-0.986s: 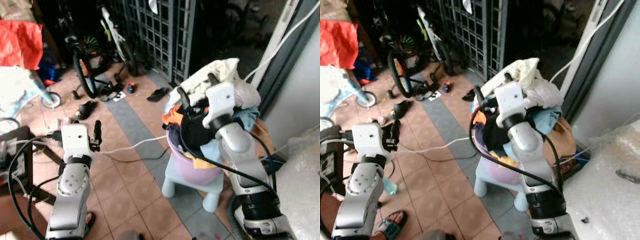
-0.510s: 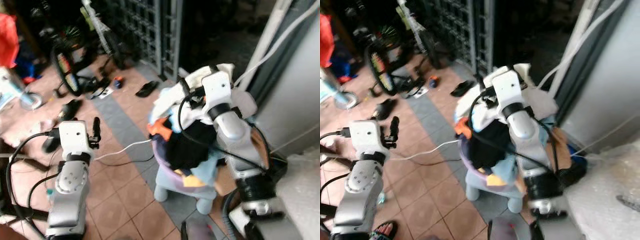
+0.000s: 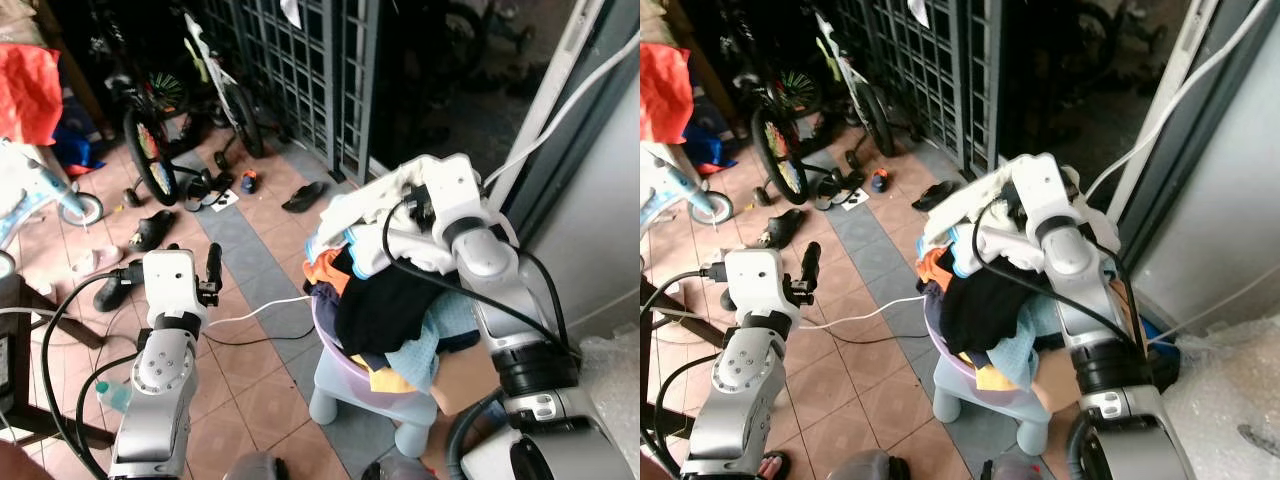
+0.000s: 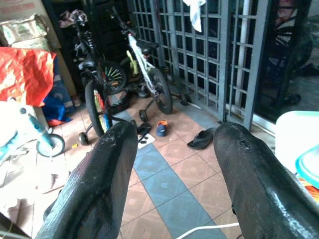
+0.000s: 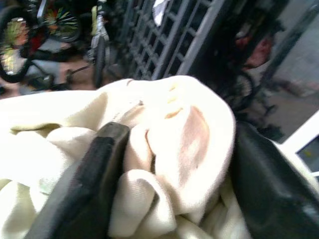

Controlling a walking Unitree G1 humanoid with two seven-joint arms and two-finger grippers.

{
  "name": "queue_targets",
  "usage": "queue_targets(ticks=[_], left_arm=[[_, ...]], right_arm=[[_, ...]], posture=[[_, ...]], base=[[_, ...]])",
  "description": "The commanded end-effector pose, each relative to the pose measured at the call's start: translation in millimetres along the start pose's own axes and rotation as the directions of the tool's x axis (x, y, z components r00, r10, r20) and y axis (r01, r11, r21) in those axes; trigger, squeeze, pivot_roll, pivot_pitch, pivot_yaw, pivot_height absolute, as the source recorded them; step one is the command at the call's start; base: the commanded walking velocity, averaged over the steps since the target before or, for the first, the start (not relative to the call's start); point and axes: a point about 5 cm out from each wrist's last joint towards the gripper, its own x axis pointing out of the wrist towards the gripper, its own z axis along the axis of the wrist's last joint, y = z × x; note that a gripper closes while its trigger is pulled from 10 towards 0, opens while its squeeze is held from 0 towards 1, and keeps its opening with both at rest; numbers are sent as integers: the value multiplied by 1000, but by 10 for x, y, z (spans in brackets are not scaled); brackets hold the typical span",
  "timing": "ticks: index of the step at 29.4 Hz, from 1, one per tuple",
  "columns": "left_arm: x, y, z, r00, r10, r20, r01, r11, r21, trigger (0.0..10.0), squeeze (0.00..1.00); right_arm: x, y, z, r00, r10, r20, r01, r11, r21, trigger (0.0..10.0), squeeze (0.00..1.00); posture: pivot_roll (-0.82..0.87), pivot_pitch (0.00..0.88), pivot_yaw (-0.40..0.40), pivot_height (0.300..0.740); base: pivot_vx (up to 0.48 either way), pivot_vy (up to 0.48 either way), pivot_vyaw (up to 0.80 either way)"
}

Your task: Clothes washing

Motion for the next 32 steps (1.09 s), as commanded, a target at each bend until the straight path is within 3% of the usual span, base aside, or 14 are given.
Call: queue_targets(ticks=[1,15,19,21,26,32], left_arm=[[28,12,12,1000,6,-2,-6,1000,7,10000,0],[19,36,-18,999,27,-24,-26,999,22,10000,0],[34,14,-58,998,38,-51,-36,999,33,10000,0],[29,-4,-53,998,39,-52,-37,998,47,10000,0],[22,-13,-60,997,39,-63,-37,999,39,10000,0],[30,-37,-84,997,3,-74,-3,1000,4,10000,0]], right_arm=[[-40,65,-144,996,58,-74,-55,998,41,0,0],[-65,204,-188,984,135,-117,-125,988,85,0,0],[-129,295,-171,976,203,-75,-196,975,101,0,0],[-173,363,-138,969,243,-43,-240,969,65,0,0],[-217,431,-92,968,253,1,-252,964,82,0,0],[-281,570,228,958,210,198,-239,962,134,0,0]], posture=[[-39,53,64,740],[-30,57,65,740],[-34,60,61,740],[-35,59,61,740],[-37,64,60,740],[-48,36,76,740]], base=[[0,0,0],[0,0,0],[0,0,0],[0,0,0],[0,0,0],[0,0,0]])
